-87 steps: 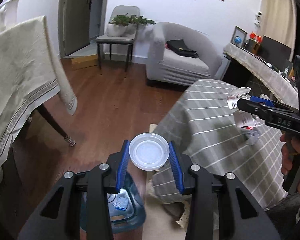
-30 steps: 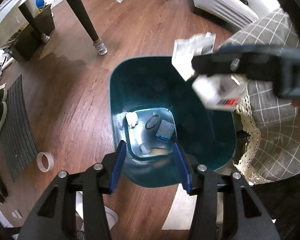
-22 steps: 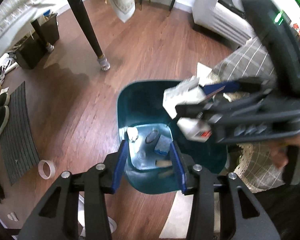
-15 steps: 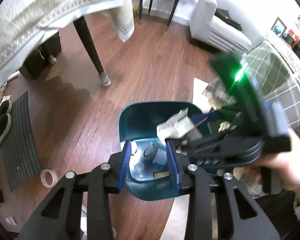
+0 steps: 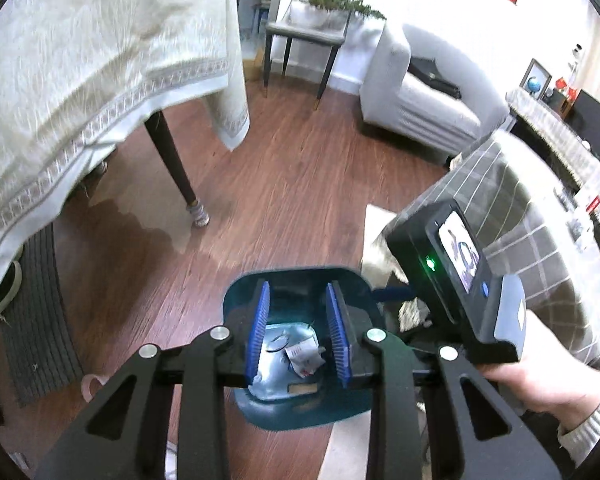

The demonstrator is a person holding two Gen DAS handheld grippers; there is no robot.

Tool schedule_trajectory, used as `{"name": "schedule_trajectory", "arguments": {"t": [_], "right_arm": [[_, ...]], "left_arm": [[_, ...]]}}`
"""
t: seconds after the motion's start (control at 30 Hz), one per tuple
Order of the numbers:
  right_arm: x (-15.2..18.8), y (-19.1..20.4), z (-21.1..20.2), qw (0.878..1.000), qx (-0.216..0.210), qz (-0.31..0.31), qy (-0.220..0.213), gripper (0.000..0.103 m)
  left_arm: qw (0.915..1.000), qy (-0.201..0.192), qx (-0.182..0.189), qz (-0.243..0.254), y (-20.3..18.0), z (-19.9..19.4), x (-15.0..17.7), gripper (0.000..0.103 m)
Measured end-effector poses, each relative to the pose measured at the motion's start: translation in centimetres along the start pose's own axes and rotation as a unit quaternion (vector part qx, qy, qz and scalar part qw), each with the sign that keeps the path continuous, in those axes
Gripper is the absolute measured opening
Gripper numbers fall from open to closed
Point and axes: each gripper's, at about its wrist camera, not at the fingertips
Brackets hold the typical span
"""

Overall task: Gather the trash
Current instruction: 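Open the right tool to drop the card packaging into the teal bin, then move both open tools back over the table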

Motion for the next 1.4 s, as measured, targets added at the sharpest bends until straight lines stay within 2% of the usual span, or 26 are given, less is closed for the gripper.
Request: {"name": "schedule_trajectory", "arguments": {"t": [0.17,0.4,0.67,0.93,1.0,1.13,1.23,1.3,1.4], "right_arm": [[0.2,0.9,-4.7,0.999,-0.005,-0.013,-0.050,0.086],[0.8,1.4,-12.0,0.991,0.001,-0.035,-0.128,0.074],[2.2,-0.4,-18.6,0.979,0.041,-0.042,-0.195,0.062],[5.0,-3.6,-23.9,0.968,0.088,-0.026,-0.233,0.061],[5.6,-4.7,-25.0,0.966,0.096,-0.019,-0.240,0.061],[7.2,-7.4,-27.4,0.959,0.116,0.005,-0.260,0.061],[8.9,-9.5,-29.1,0.954,0.125,0.025,-0.272,0.061],[10.1,-10.6,-30.4,0.948,0.134,0.035,-0.286,0.061],[11.3,-12.0,-31.9,0.941,0.147,0.045,-0.301,0.062]], "left_arm": [[0.9994,-0.026,0.005,-0.020,-0.2,-1.6,-1.9,0.031],[0.9979,-0.051,0.023,-0.032,-2.3,-2.5,-4.5,0.031],[0.9958,-0.083,0.038,0.003,-7.3,-4.0,-5.8,0.031],[0.9915,-0.099,0.063,0.056,-13.7,-4.2,-6.0,0.031],[0.9907,-0.093,0.075,0.065,-15.1,-3.7,-6.2,0.037],[0.9877,-0.096,0.087,0.087,-17.7,-3.6,-6.1,0.040],[0.9840,-0.098,0.105,0.106,-19.9,-3.8,-5.9,0.045],[0.9800,-0.097,0.122,0.123,-21.8,-4.0,-5.8,0.055],[0.9743,-0.097,0.142,0.146,-24.4,-4.0,-5.5,0.059]]}}
Point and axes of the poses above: each gripper's, at about its wrist camera, not at the fingertips, and z roughly the way its jaws point, y to its left, x to its underside, and after that the axes turned 12 degrees about -x, right-handed
